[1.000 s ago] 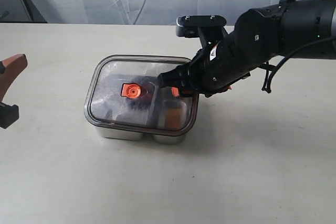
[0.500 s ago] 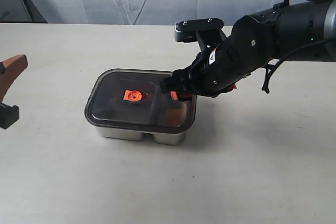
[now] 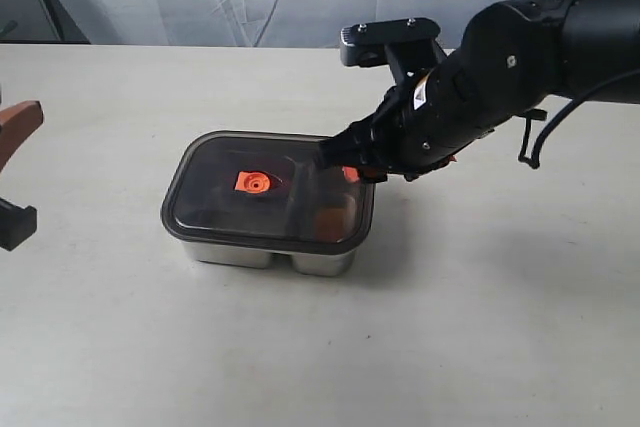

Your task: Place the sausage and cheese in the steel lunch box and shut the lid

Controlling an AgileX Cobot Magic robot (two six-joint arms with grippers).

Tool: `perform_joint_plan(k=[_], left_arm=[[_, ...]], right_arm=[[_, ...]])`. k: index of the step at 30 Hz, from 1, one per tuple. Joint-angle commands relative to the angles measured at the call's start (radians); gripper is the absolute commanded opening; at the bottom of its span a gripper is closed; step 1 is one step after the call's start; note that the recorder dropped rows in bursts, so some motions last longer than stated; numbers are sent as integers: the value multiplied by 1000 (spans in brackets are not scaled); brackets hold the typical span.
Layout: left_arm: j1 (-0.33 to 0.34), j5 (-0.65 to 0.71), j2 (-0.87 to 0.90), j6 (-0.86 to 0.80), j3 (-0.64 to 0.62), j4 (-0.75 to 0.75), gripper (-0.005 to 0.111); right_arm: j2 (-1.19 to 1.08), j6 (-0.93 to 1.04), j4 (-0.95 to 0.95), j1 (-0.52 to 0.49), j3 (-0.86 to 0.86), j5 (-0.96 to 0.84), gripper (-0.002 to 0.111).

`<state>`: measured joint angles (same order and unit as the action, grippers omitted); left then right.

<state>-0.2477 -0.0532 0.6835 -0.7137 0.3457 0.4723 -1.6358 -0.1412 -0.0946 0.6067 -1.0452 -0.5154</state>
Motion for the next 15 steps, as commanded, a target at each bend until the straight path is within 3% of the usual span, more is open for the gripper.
perform_joint_plan(k=[1, 8, 11, 15], left_arm=[[-6, -5, 32, 0, 14, -22, 0], [-6, 64, 413, 0, 254, -22, 0], [-69, 77, 635, -7, 307, -51, 0], [-133, 45, 776, -7, 332, -116, 0]], right_arm=[[37, 11, 16, -2, 3, 48, 0], [-62, 35, 11, -2, 3, 129, 0], [-84, 35, 9, 0, 3, 120, 0], [-82, 40, -5, 4, 3, 118, 0]])
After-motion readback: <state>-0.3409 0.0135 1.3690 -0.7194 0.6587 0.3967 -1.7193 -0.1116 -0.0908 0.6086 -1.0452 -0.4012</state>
